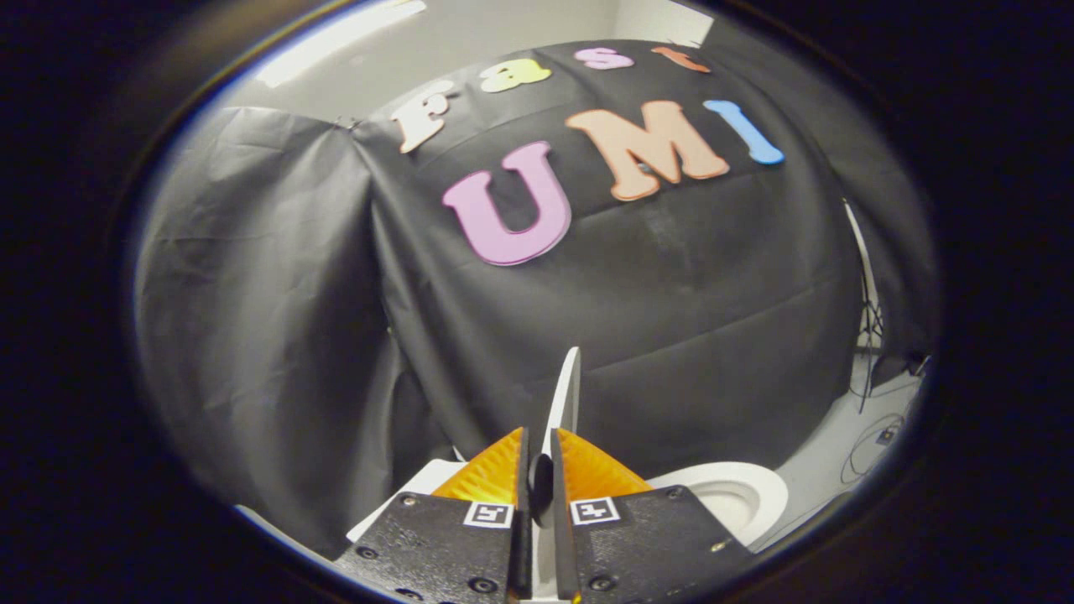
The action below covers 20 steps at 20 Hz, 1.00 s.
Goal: Open the toilet lid.
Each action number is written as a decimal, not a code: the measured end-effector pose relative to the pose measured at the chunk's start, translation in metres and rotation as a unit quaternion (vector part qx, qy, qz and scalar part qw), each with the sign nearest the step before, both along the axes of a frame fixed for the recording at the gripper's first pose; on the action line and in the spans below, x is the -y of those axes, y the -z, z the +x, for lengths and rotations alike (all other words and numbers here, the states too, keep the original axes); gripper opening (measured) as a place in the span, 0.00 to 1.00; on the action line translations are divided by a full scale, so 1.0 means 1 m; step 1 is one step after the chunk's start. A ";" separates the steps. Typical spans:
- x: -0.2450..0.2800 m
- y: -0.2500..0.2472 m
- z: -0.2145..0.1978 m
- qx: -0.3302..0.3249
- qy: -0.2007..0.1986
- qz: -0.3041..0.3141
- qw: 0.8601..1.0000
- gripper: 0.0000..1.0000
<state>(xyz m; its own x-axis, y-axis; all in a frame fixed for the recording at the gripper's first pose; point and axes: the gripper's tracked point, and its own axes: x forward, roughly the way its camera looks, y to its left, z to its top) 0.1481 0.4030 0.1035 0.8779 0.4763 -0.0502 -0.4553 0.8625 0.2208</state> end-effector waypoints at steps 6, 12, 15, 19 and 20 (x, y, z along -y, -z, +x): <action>-0.061 -0.004 -0.017 0.030 -0.035 -0.072 0.996 0.11; -0.112 0.001 -0.037 0.051 -0.075 -0.118 0.989 0.11; -0.138 0.005 -0.045 0.057 -0.099 -0.132 0.985 0.12; -0.164 0.012 -0.053 0.056 -0.132 -0.134 0.981 0.13; -0.173 0.014 -0.054 0.055 -0.140 -0.132 0.980 0.13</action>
<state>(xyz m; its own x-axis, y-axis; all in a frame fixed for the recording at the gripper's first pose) 0.0938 0.5758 0.0893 0.7216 0.6825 -0.1164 -0.6909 0.7206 -0.0581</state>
